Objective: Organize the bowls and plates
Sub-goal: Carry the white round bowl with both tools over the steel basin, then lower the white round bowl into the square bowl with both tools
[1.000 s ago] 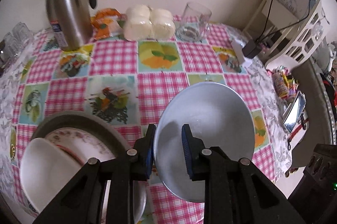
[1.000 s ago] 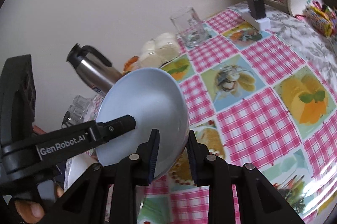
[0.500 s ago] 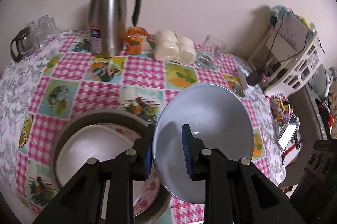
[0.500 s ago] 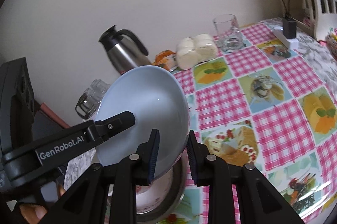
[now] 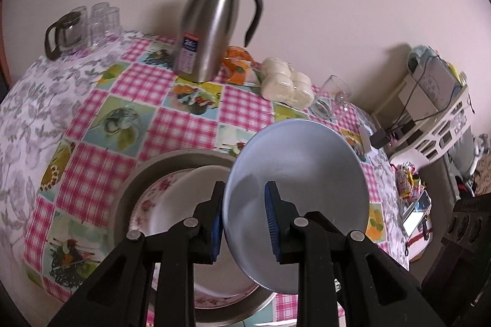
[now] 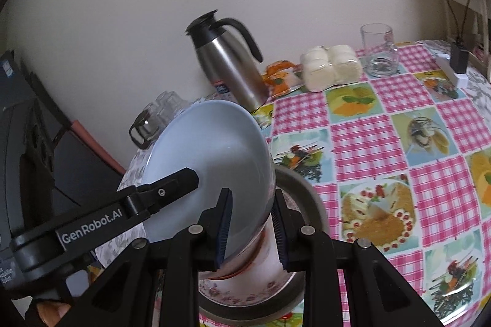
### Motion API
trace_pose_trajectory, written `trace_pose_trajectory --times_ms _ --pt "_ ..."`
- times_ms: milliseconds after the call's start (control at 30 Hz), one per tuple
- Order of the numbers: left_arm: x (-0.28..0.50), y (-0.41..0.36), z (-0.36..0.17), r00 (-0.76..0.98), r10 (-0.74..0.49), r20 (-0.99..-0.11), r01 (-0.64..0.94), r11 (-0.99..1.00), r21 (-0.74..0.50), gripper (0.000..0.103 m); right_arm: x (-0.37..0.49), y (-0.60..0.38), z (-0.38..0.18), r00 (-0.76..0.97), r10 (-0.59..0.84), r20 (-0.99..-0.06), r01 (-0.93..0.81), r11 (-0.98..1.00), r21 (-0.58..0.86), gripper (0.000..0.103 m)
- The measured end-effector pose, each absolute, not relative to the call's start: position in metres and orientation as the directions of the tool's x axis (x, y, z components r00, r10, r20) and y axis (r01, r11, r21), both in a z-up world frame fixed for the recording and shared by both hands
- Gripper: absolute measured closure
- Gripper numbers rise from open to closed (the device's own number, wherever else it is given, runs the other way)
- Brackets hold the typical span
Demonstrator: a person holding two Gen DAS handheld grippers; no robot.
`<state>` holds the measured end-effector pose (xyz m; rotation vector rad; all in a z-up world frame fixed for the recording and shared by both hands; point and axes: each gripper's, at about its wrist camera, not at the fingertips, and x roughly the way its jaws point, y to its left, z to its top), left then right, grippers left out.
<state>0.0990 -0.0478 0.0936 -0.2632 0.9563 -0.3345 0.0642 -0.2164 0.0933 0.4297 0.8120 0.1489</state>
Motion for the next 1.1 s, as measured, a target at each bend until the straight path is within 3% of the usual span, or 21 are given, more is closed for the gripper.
trace_pose_trajectory --times_ms 1100 --pt "0.101 -0.003 0.066 0.487 -0.460 -0.743 0.100 0.874 -0.476 0.078 0.077 -0.173 0.078 0.613 0.263 -0.745 -0.002 0.943 0.332 0.075"
